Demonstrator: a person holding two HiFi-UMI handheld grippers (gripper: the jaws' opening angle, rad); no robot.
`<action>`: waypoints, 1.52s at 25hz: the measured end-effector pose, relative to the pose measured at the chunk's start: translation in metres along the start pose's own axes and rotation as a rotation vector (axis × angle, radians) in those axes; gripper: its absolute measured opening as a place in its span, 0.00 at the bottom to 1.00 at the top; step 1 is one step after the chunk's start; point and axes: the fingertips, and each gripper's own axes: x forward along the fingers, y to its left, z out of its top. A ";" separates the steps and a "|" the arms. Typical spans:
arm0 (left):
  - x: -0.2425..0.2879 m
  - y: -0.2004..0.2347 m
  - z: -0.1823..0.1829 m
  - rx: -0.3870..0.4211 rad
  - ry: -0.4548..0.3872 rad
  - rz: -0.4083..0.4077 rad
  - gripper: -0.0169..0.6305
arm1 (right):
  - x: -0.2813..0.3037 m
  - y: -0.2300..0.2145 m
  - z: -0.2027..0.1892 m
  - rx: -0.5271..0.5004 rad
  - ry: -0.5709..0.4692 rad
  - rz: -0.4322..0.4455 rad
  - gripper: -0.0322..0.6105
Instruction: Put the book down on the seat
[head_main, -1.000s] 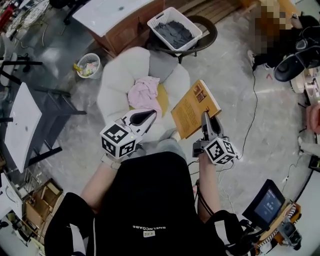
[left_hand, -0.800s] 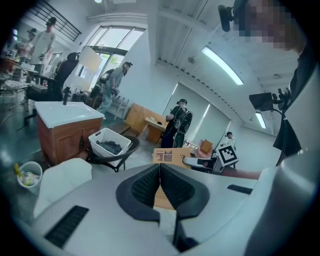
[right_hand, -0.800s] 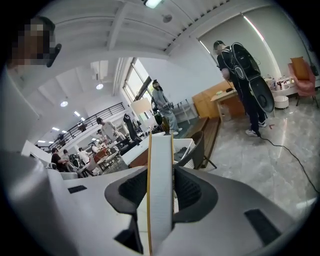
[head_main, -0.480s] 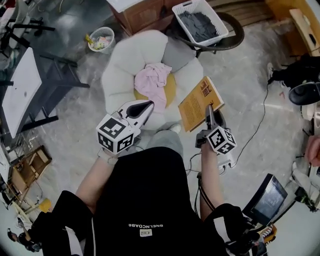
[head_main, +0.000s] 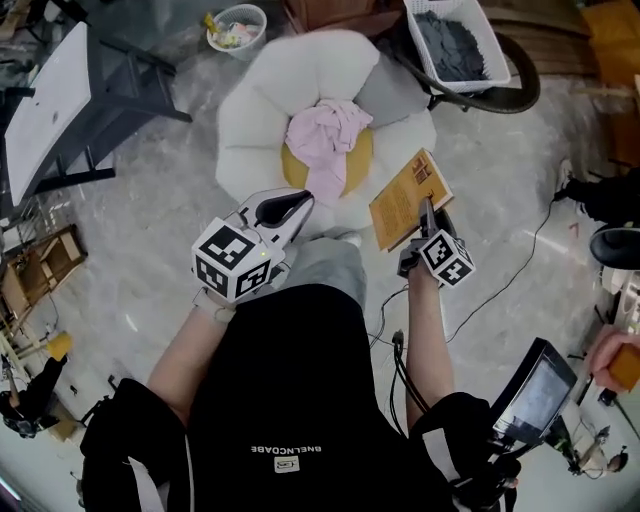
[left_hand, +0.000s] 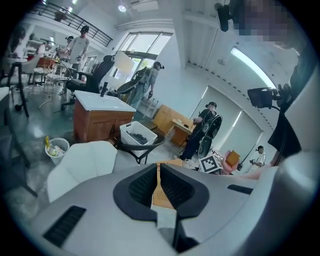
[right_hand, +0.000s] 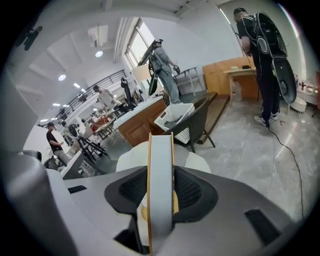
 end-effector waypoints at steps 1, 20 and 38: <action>0.002 0.003 -0.005 -0.009 0.001 0.012 0.05 | 0.010 -0.005 -0.005 -0.005 0.019 -0.001 0.31; -0.011 0.069 -0.095 -0.173 0.003 0.198 0.05 | 0.151 -0.058 -0.076 -0.095 0.221 -0.109 0.31; -0.016 0.103 -0.186 -0.290 0.070 0.293 0.05 | 0.239 -0.119 -0.134 -0.096 0.298 -0.237 0.31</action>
